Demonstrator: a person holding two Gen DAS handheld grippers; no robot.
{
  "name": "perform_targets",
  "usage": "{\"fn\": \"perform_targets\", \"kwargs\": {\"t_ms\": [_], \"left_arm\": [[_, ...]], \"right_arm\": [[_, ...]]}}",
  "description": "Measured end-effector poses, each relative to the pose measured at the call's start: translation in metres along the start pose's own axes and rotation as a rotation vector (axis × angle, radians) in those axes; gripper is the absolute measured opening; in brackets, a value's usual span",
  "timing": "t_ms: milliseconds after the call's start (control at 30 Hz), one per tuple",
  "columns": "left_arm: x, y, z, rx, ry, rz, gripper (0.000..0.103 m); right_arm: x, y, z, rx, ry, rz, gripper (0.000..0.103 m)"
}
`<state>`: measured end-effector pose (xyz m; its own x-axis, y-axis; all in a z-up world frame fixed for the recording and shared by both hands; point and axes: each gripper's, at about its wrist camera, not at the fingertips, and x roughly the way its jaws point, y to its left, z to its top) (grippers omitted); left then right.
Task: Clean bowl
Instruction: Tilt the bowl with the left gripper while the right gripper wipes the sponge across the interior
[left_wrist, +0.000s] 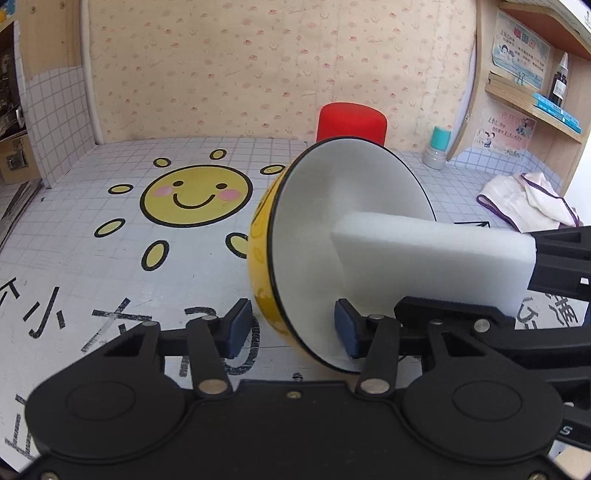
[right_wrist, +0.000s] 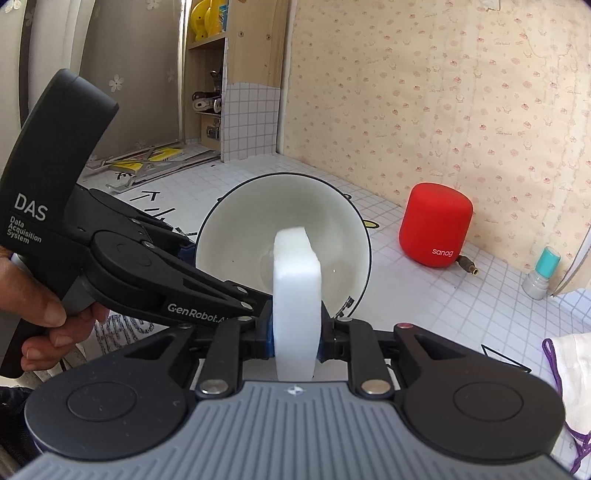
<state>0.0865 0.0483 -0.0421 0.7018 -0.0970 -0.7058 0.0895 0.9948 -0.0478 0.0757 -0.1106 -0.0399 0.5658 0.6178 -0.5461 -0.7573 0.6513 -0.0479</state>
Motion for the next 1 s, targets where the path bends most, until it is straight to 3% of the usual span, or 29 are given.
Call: {"fn": "perform_targets", "kwargs": {"t_ms": [433, 733, 1000], "left_arm": [[-0.007, -0.010, 0.009, 0.331, 0.036, -0.004, 0.047], [-0.009, -0.003, 0.008, 0.347, 0.037, -0.031, 0.047], [-0.008, -0.002, 0.008, 0.333, 0.033, -0.033, 0.047]], "right_arm": [[-0.003, 0.000, 0.004, 0.015, -0.013, 0.000, 0.026], [0.007, 0.010, 0.004, -0.001, -0.012, 0.004, 0.024], [0.002, 0.002, 0.008, 0.034, -0.072, -0.090, 0.022]]}}
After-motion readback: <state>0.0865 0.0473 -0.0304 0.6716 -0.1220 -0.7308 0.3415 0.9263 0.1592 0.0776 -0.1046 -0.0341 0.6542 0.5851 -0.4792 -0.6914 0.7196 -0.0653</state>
